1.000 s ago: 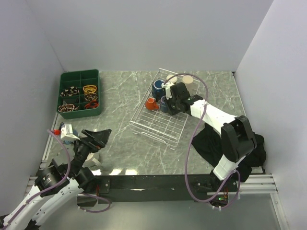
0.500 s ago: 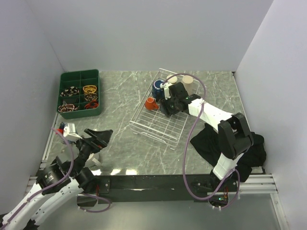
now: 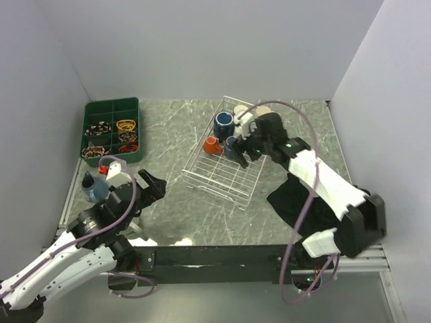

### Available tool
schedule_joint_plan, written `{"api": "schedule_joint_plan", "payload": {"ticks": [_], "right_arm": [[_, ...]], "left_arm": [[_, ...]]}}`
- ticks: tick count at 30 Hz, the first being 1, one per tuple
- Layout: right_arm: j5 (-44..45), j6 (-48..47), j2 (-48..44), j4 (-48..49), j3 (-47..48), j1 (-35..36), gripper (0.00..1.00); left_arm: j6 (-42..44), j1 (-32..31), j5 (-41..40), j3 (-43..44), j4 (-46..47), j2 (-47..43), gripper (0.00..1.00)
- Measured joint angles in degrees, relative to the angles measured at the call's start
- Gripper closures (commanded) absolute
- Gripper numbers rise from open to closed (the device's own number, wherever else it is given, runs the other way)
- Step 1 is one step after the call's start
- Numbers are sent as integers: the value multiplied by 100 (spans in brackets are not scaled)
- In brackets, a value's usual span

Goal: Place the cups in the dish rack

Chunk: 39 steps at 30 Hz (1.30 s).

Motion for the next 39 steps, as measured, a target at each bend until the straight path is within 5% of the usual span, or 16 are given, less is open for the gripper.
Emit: {"api": "schedule_joint_plan", "payload": {"ticks": [12, 18, 29, 39], "right_arm": [[-2295, -603, -2286, 142, -1943, -1917, 0], [-3261, -608, -2577, 153, -2227, -2712, 0], [-3834, -608, -2555, 81, -2225, -2986, 0], [-3991, -603, -2555, 46, -2186, -3097, 0]], "left_arm": [[-1067, 72, -761, 417, -1298, 723, 4], [-1604, 492, -970, 586, -1735, 1169, 4], [-1569, 1961, -621, 407, -1539, 1609, 4], [-1954, 2446, -413, 326, -1639, 2787, 4]]}}
